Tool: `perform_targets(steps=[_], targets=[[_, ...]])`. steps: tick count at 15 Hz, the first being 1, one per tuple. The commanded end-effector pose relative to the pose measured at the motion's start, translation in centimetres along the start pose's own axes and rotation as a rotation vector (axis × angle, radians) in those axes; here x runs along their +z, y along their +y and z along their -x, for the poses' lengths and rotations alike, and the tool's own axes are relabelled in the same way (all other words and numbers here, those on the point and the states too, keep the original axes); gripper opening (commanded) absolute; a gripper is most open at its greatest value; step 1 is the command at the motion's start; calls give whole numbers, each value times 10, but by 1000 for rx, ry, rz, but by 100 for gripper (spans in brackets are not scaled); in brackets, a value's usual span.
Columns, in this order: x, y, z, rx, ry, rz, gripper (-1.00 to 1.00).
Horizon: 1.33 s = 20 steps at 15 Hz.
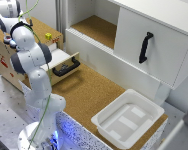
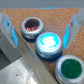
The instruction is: Push down the blue button to turn off the blue light
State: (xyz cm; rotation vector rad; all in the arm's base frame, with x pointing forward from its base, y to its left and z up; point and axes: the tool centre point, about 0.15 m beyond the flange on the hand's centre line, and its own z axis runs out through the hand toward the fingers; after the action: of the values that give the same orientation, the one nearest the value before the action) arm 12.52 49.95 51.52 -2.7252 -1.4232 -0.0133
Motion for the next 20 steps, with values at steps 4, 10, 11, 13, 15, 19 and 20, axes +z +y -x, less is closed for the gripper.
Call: perform_targets(steps=[4,10,11,13,15,19,20], targets=[[-16,-8,-49,14,-199,131,-100],[-10,-10,-54,6,-125,147,-100],[-10,-10,-54,9,-110,151,-100],[-5,-12,-60,-19,-118,154,-100],[3,-10,-63,-42,-112,162,-100],[25,-2,-65,-55,-88,152,-100],[30,1,-68,-61,-92,149,-100]])
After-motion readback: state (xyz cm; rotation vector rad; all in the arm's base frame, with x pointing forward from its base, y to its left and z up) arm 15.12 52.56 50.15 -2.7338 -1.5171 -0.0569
